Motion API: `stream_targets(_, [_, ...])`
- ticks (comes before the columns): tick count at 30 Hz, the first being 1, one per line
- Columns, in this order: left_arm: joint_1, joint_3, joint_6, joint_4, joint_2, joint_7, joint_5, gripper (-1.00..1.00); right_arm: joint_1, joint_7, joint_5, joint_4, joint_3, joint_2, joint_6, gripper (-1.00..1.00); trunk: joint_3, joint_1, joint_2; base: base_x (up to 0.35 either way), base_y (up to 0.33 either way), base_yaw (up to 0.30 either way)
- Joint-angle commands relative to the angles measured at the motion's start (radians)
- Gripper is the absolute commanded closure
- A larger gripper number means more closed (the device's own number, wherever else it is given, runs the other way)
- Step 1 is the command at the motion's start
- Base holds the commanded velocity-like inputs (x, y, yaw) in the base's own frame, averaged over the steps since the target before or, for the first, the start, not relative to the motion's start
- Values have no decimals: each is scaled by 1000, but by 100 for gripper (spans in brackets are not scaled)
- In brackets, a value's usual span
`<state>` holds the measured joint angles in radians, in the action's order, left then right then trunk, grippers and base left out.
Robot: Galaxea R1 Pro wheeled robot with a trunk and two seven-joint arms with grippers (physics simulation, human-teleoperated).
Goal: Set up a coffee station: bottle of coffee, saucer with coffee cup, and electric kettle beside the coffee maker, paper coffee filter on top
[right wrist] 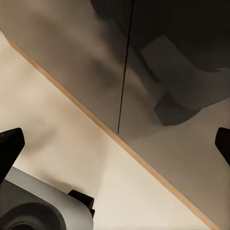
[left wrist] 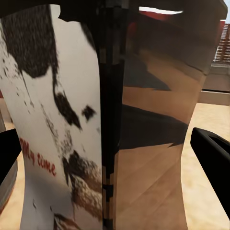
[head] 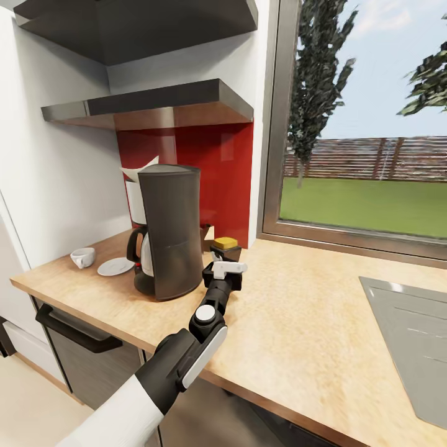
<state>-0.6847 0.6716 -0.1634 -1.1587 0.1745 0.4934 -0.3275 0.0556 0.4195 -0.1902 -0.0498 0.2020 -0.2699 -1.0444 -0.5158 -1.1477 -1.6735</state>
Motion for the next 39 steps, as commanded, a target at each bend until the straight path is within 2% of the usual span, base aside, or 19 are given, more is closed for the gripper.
stream_targets(1, [-1, 2, -4, -1, 0, 7, -4, 100, 0, 5, -11, -1, 7, 0, -3, -100, -1, 0, -1, 1, 0, 0])
stream_targets(39, [-1, 2, -4, 1, 0, 10, -4, 100, 0, 5, -11, -1, 7, 0, -3, -100, -1, 0, -1, 15, 0, 0])
